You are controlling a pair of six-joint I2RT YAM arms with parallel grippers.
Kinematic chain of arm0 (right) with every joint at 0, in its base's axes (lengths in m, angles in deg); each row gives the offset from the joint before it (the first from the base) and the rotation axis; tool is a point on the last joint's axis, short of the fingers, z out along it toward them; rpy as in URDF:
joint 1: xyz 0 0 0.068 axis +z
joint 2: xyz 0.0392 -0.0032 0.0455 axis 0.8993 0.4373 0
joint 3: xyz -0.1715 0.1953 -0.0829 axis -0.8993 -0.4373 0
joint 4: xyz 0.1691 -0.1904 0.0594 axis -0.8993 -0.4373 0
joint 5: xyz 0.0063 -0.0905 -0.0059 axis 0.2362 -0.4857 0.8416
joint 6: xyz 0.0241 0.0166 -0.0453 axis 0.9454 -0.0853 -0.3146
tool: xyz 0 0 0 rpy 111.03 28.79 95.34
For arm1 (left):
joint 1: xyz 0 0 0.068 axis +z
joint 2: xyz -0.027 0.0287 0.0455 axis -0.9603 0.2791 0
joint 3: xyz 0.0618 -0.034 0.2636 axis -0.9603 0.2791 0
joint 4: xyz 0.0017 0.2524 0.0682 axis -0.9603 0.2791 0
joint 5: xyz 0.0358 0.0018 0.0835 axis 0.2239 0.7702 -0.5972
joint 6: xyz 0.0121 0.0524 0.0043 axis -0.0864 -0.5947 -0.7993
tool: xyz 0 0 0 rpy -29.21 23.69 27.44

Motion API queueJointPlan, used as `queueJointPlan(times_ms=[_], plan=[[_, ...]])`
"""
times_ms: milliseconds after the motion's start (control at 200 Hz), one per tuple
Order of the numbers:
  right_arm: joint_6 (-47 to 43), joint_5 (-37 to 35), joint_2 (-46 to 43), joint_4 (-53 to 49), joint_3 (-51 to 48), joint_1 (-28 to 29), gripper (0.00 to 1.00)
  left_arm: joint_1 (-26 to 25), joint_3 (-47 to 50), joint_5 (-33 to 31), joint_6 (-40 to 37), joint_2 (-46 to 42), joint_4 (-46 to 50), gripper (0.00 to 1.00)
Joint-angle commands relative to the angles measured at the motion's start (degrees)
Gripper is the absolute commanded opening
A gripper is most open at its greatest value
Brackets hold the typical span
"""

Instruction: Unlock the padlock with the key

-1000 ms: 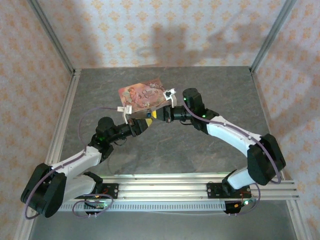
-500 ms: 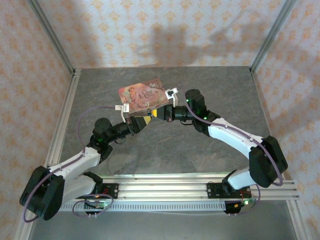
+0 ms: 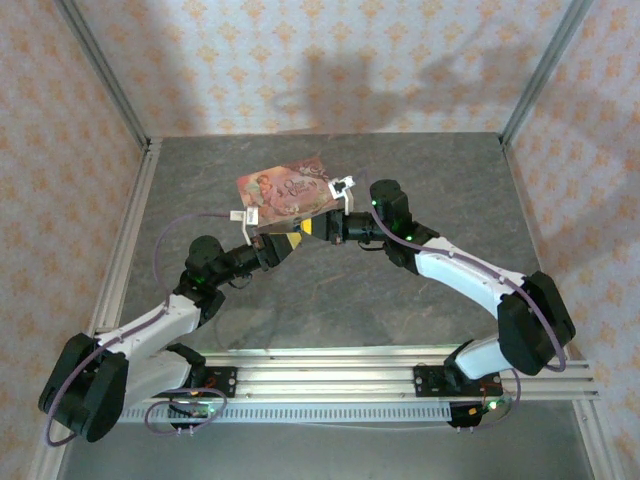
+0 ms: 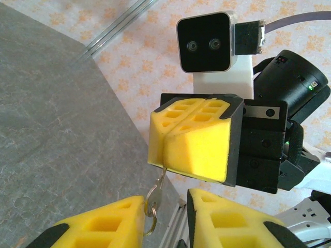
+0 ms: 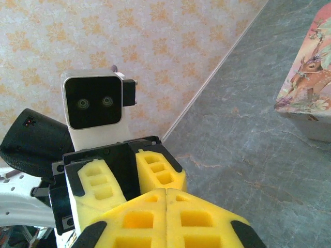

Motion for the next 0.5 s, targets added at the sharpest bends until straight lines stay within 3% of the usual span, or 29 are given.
queueJointPlan(times_ms=[0, 335, 495], plan=[[0.49, 0.89, -0.72, 3.3, -0.91, 0.58, 0.0, 0.0, -0.17, -0.6, -1.22, -1.53, 0.15, 0.26], [1.17, -0.22, 0.13, 4.61, -1.31, 1.35, 0.0, -0.04, 0.31, -1.48, -2.33, -3.44, 2.39, 0.0], [1.2, -0.81, 0.73, 4.22, -1.08, 1.6, 0.0, -0.04, 1.19, -3.23, -4.24, -6.33, 5.48, 0.0]])
